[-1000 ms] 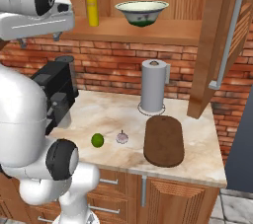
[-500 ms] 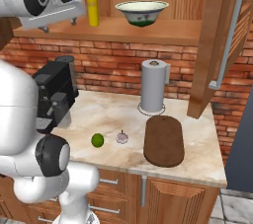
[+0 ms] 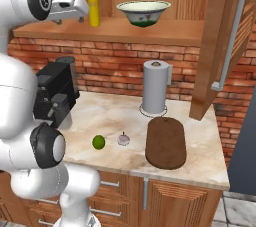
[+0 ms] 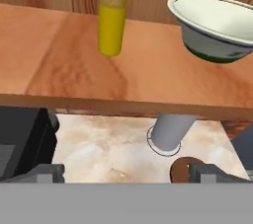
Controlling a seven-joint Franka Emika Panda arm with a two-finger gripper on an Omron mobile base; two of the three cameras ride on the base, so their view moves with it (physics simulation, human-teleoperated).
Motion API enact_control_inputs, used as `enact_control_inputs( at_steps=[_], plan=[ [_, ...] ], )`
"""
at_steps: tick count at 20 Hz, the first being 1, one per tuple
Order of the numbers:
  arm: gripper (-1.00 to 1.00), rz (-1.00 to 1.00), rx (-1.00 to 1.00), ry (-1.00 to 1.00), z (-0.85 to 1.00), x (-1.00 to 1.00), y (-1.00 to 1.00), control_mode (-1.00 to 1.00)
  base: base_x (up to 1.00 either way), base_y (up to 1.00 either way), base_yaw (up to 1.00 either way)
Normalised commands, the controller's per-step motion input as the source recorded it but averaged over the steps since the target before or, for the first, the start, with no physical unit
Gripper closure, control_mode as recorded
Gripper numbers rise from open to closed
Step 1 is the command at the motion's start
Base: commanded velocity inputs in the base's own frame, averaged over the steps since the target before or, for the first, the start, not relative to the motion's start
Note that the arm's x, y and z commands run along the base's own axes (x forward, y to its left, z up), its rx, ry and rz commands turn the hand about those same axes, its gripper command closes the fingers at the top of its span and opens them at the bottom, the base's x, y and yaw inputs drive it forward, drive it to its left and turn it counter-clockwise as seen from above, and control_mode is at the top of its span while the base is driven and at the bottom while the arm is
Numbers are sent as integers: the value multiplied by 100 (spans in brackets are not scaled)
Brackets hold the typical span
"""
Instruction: Open the cabinet. Place the bowl and condiment on the counter. Then place the lime and garlic on the cutting board.
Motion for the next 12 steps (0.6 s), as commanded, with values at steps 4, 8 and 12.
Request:
enact_control_inputs(
  at_steps=[4,8,12],
  plan=[
    [-100,-14,0,-14,0,75,14,-100,0,0,0],
    [-100,-2,0,-16,0,56,-1,-100,0,0,0],
    [-100,0,0,-17,0,32,-2,-100,0,0,0]
  ],
)
